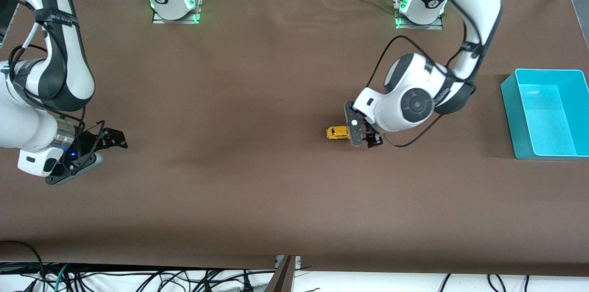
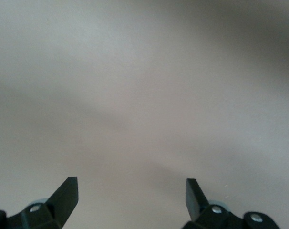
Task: Wind and store yellow beetle car
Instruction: 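Reach the left gripper down to the rolled yellow car, then close the left gripper on the yellow car and lift it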
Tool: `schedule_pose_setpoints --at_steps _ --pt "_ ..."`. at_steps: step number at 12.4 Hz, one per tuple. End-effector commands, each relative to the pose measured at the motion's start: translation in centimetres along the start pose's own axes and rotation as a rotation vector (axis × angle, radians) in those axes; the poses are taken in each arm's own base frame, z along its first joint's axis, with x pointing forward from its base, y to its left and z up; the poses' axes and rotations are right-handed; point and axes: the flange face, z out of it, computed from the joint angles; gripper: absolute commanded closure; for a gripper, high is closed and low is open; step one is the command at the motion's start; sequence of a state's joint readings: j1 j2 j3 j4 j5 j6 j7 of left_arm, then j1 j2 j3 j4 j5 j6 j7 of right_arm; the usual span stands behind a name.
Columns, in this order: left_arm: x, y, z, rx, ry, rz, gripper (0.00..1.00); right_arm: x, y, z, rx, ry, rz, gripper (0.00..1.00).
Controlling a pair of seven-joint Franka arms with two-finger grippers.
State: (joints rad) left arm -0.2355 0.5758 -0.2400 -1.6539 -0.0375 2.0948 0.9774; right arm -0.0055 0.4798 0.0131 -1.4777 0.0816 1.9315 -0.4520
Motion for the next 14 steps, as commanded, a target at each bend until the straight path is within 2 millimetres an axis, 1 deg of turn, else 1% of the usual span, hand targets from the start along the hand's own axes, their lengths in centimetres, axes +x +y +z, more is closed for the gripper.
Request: schedule_pose_setpoints --at_steps 1,2,3,4,5,6,7,8,9,10,11,12,13,14 --pt "1.6 -0.4 3.2 0.070 -0.028 0.097 0.00 -1.2 -1.5 -4.8 -0.009 -0.013 0.096 0.00" --pt "2.0 -0.6 3.8 0.087 -0.014 0.101 0.00 -2.2 -2.3 -6.3 0.004 -0.044 0.093 0.00" --pt "2.2 -0.5 4.8 0.092 -0.010 0.105 0.00 -3.0 -3.0 -7.9 0.009 -0.059 0.089 0.00" --pt "2.4 0.4 6.1 0.087 -0.013 0.114 0.00 -3.7 -3.3 -9.7 0.003 -0.050 0.088 0.00" --pt "2.2 0.7 7.3 0.086 -0.012 0.112 0.00 -4.7 -3.3 -11.4 -0.002 -0.056 0.092 0.00" --pt "1.9 1.2 8.5 0.094 -0.005 0.115 0.00 -5.9 -3.0 -13.4 -0.053 -0.069 0.087 0.00" --pt "1.6 1.7 9.6 0.096 0.000 0.115 0.00 -7.4 -3.1 -16.2 -0.131 -0.078 0.085 0.00" --pt "1.3 2.0 10.3 0.113 0.013 0.115 0.00 -8.4 -3.0 -18.3 -0.206 -0.072 0.080 0.00" --pt "1.2 2.1 10.8 0.119 0.018 0.115 0.00 -8.6 -2.9 -18.9 -0.236 -0.069 0.077 0.00" --pt "1.4 2.2 10.7 0.123 0.020 0.126 0.09 -8.9 -2.9 -19.2 -0.243 -0.072 0.077 0.00" --pt "1.3 2.2 10.4 0.126 0.022 0.126 0.74 -8.9 -2.8 -18.6 -0.248 -0.073 0.048 0.00" --pt "1.5 2.2 10.2 0.128 0.022 0.130 0.82 -9.3 -3.2 -18.6 -0.240 -0.074 0.051 0.00" --pt "1.5 2.1 9.9 0.131 0.024 0.132 0.82 -10.0 -3.5 -18.3 -0.228 -0.076 0.124 0.00" --pt "1.3 2.0 9.6 0.131 0.022 0.131 0.82 -10.5 -4.1 -18.2 -0.213 -0.063 0.248 0.00"
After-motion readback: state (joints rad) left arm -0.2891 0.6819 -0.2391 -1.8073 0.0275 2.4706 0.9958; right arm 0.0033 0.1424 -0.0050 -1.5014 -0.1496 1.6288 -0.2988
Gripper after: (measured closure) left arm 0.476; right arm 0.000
